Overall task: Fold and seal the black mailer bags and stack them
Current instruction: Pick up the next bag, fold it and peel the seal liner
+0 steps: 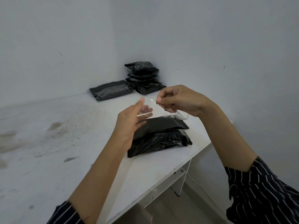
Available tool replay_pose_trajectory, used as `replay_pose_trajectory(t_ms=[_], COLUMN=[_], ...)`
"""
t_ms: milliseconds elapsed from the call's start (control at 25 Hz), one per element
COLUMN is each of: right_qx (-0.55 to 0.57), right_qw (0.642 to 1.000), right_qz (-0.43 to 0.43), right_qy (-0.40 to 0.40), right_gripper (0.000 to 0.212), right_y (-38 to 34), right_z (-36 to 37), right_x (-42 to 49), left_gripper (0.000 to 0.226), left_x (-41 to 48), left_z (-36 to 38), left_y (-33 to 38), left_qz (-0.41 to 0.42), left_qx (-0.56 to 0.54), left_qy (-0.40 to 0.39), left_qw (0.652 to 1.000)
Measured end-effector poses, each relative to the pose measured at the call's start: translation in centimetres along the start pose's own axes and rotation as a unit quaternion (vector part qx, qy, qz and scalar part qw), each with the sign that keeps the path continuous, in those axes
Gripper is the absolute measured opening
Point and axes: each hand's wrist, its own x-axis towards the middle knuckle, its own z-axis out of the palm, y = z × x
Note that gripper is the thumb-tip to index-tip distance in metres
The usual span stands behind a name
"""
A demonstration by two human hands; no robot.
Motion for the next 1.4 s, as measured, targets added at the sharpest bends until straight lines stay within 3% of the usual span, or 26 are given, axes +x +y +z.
replay_pose_trajectory(t_ms=[120,320,520,640,760,960,1080,1160,1280,1400], right_qx=[-0.038,-0.117,-0.214,-0.147,-0.119,-0.059,0.1,0.227,0.333,0.374], right_qw=[0.999,0.993,0.977,0.986,0.991,0.995,0.993,0.972,0.935,0.919], right_qz=[0.005,0.003,0.003,0.006,0.02,0.026,0.015,0.048,0.118,0.122], right_qy=[-0.006,-0.009,-0.004,0.075,0.05,0.072,0.061,0.041,0.007,0.002], right_gripper=[0.003,0.025,0.071,0.056,0.033,0.038,0.044,0.06,0.071,0.054], right_y=[0.1,0.1,1.3,2.5,3.1,4.5,4.8,4.7,4.2,3.8], right_z=[-0.2,-0.4,0.3,-0.6,-1.2,-0.5,0.5,1.6,3.2,4.4], right_x=[-0.2,-0.9,-1.5,-1.8,-2.0,-1.4,-0.9,-0.7,-0.3,0.3], left_gripper=[0.021,0.018,0.021,0.019,0.018,0.021,0.023,0.022,0.022,0.022], left_x=[-0.1,-0.1,0.0,0.2,-0.2,-0.6,-0.8,-0.8,-1.0,-1.0], left_z=[0.2,0.3,0.1,-1.4,-1.6,-0.7,-0.4,-0.1,0.3,0.5], left_y=[0.3,0.4,1.7,2.8,2.7,3.2,4.3,5.1,5.7,5.7], left_qz=[0.077,0.215,0.28,0.272,0.256,0.254,0.271,0.282,0.292,0.292], left_qx=[0.019,0.157,0.176,0.159,0.152,0.138,0.134,0.131,0.13,0.139], left_qy=[0.075,0.155,0.222,0.222,0.206,0.179,0.157,0.15,0.137,0.126], left_qw=[0.994,0.951,0.917,0.923,0.932,0.94,0.94,0.939,0.937,0.938])
